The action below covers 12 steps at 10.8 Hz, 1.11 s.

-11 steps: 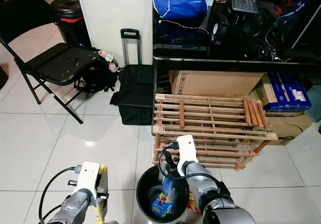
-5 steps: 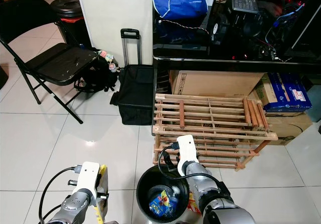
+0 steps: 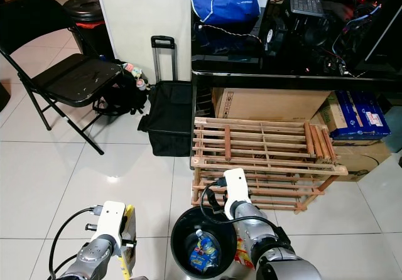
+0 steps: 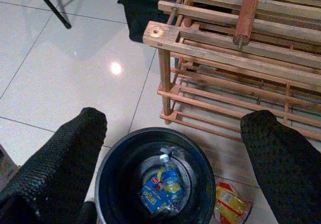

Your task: Picking trash to rubbish bin

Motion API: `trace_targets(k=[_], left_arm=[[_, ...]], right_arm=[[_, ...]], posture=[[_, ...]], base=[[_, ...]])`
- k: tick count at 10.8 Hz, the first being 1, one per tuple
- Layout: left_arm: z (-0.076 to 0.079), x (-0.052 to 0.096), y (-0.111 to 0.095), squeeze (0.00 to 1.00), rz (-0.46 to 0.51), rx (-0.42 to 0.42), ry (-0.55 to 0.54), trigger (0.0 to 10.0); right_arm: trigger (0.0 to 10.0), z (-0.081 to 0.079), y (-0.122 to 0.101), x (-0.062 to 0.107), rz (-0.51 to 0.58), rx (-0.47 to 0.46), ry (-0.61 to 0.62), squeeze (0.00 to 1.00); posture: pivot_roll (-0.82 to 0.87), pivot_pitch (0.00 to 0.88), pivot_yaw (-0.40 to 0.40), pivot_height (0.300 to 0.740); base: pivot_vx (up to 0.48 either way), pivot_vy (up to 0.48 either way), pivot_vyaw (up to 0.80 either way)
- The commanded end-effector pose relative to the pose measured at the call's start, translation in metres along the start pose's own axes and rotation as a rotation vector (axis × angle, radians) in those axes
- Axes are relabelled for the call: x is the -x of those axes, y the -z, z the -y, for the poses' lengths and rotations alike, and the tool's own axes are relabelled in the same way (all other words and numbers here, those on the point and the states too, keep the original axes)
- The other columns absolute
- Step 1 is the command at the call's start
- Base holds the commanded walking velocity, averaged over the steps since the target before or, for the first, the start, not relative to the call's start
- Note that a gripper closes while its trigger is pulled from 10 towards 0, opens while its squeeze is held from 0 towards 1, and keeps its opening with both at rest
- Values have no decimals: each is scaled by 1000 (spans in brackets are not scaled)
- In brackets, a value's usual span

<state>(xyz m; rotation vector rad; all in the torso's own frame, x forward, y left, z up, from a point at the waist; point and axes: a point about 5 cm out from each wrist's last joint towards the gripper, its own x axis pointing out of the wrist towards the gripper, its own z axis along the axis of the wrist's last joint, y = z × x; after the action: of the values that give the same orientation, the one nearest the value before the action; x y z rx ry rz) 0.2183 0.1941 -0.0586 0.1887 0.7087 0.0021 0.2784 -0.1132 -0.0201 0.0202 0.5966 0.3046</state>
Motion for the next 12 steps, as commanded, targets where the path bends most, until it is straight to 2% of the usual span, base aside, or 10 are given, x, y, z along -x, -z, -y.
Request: trace_targets(k=[1, 12], left_arm=[[1, -1, -2, 0, 0, 7, -6, 10000], [1, -1, -2, 0, 0, 8, -7, 10000]], right_arm=[[10000, 7, 3, 2, -7, -1, 25, 0], [10000, 6, 4, 2, -9, -3, 26, 0]], posture=[[75, 23, -57, 740], [77, 25, -56, 740]], base=[[0, 0, 0], [0, 0, 0]])
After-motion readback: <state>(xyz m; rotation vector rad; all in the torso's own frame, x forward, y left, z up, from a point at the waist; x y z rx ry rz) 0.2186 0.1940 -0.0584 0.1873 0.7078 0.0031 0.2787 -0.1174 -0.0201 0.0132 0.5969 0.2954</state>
